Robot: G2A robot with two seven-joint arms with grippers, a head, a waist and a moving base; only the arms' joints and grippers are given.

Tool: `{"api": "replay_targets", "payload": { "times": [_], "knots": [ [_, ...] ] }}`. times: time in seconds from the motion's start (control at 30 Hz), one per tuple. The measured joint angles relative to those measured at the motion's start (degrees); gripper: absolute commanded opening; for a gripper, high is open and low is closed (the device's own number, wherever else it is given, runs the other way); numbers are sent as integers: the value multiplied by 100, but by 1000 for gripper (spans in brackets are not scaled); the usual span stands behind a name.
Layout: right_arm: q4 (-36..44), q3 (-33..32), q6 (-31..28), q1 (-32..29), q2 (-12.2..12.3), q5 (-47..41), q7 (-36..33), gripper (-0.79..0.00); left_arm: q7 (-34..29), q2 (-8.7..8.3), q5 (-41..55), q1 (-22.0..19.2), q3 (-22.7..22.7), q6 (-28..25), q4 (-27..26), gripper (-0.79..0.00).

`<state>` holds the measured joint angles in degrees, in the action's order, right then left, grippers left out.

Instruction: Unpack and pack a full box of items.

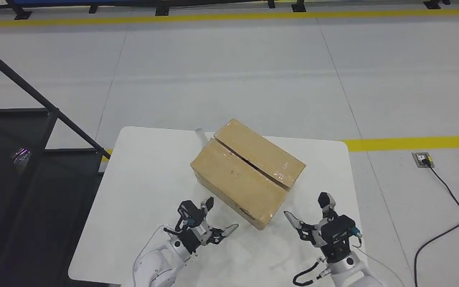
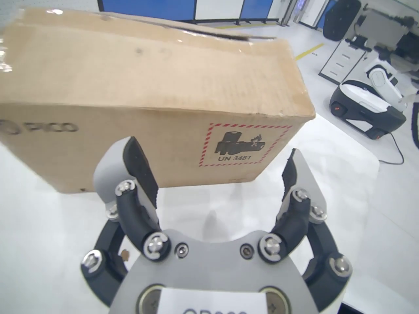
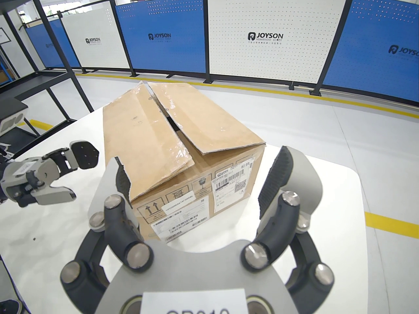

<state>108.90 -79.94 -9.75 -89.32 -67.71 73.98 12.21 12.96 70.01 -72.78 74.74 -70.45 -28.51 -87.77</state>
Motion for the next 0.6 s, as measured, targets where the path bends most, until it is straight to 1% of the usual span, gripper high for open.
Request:
{"api": "replay_targets", "payload": {
  "times": [0.1, 0.17, 0.2, 0.27, 0.33, 0.4, 0.6],
  "knots": [
    [-63, 40, -28, 224, -31, -451, -327, 0, 84, -101, 407, 373, -647, -135, -350, 0],
    [-139, 59, -27, 416, -65, -1055, -634, 0, 88, -156, 790, 545, -1099, -238, -498, 0],
    [-163, 66, -96, 499, -78, -1381, -753, 0, 63, -174, 975, 583, -1280, -268, -520, 0],
    [-262, 29, -493, 678, -87, -2126, -966, 0, -45, -208, 1362, 597, -1641, -281, -513, 0],
    [-312, -6, -791, 738, -83, -2523, -1056, 0, -226, -231, 1720, 560, -1899, -290, -435, 0],
    [-311, -6, -740, 734, -82, -2495, -1047, 0, -323, -241, 1833, 540, -1994, -251, -403, 0],
    [-307, -4, -699, 730, -82, -2453, -1040, 0, -311, -239, 1816, 542, -1977, -249, -406, 0]
  ]
}}
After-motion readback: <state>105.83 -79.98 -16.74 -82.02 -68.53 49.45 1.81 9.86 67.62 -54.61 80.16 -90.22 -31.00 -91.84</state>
